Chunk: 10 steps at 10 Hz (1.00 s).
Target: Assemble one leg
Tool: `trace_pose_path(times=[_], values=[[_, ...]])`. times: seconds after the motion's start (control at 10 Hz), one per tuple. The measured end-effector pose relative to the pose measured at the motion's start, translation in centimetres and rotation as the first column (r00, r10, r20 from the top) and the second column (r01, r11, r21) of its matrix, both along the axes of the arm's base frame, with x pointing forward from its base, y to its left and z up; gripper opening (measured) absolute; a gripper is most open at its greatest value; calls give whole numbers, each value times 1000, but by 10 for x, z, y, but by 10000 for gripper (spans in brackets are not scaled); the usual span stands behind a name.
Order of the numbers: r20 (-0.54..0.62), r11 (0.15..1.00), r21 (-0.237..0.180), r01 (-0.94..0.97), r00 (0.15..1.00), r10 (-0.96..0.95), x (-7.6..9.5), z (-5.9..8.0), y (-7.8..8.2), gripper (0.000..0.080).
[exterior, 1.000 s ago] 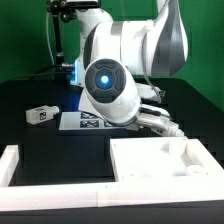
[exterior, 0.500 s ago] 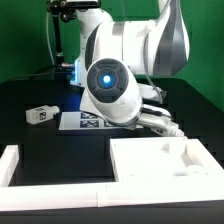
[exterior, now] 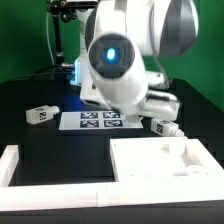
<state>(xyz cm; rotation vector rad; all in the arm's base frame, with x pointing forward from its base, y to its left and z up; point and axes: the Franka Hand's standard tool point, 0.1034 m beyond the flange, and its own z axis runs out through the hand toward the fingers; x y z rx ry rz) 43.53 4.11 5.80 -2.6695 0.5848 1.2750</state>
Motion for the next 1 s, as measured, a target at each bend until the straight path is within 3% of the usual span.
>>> trace_pose_path(times=[0.1,0.2,0.3,0.4,0.7,0.8,0.9,1.0], values=[[49,1000,9,-3,999,2,21,17,-4,293],[86,1000,13,-22,996,21,35,24,-10,293],[118,1000,16,-24,993,22,44,27,-14,293],[109,1000,16,-26,994,24,40,25,-12,293],[80,984,-80,-161,983,168,39,25,-6,293],[50,971,-103,-217,974,223,50,44,-2,293],[74,946,-144,-291,950,303,77,62,-1,293],[89,922,-179,-345,927,364,91,67,-2,293]])
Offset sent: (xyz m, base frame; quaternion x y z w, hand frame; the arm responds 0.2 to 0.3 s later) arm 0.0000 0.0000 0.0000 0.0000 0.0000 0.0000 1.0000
